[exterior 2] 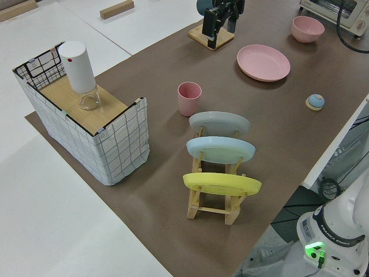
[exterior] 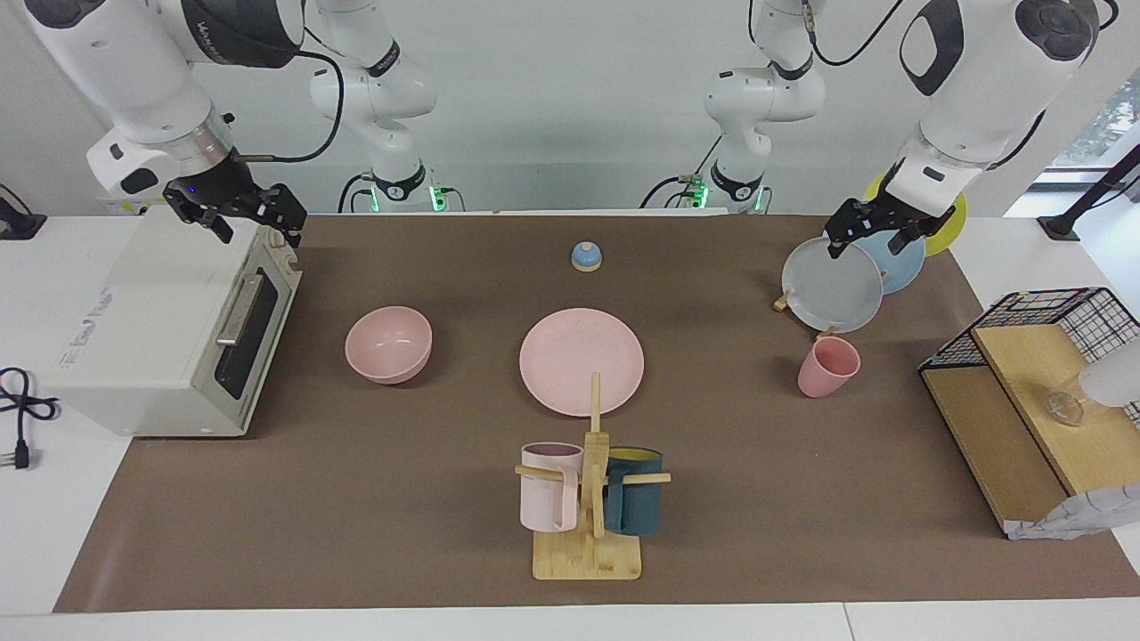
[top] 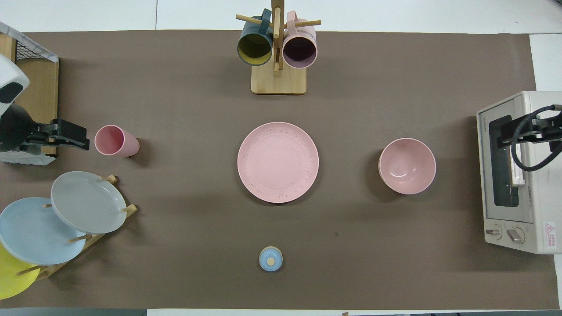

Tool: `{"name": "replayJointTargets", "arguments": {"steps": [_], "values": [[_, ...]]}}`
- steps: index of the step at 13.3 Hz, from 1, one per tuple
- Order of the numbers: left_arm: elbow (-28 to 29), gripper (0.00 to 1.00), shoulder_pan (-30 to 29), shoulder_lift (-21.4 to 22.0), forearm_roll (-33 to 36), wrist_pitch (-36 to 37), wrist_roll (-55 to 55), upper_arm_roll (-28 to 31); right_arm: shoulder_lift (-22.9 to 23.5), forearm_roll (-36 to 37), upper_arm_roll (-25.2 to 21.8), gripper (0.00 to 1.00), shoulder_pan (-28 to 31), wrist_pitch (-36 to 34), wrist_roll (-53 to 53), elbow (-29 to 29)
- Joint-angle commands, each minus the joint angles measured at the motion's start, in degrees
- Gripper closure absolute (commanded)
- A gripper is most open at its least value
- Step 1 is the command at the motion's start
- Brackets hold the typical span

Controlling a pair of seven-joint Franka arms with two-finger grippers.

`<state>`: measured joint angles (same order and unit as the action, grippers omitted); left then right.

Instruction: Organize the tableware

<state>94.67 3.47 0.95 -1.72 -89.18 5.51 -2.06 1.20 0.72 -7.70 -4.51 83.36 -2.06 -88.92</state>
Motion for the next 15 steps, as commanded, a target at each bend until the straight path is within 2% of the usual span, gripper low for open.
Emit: {"name": "replayJointTargets", "arguments": {"steps": [1, 7, 8, 10, 13, 15], "values": [[0.34, 0.0, 0.04, 0.9, 0.14, 0.5, 0.29, 0.21, -0.67, -0.72, -0.3, 0.0, -0.24, 0.49, 1.44, -0.29], [0.34, 0.0, 0.04, 0.81, 0.14, 0.5, 0.29, 0.21, -1.47, -1.07, -0.21, 0.0, -0.76, 0.84, 2.4, -1.08], [0.34, 0.0, 0.04, 0.81, 0.14, 0.58, 0.29, 0.21, -1.47, -2.21, -0.03, 0.03, -1.37, 3.63, 2.58, -1.34], [0.34, 0.0, 0.04, 0.81, 0.14, 0.58, 0.29, 0.12, -0.94, -2.74, 0.23, 0.07, -6.1, 5.32, -0.47, -2.48], [0.34, 0.0, 0.04, 0.9, 0.14, 0.59, 0.29, 0.12, 2.21, -2.66, 0.23, 0.09, -13.49, 13.12, -7.26, -5.99], [0.34, 0.0, 0.04, 0.9, 0.14, 0.59, 0.29, 0.12, 2.93, -2.83, 0.32, 0.09, -14.65, 22.15, -7.26, -13.51]]}}
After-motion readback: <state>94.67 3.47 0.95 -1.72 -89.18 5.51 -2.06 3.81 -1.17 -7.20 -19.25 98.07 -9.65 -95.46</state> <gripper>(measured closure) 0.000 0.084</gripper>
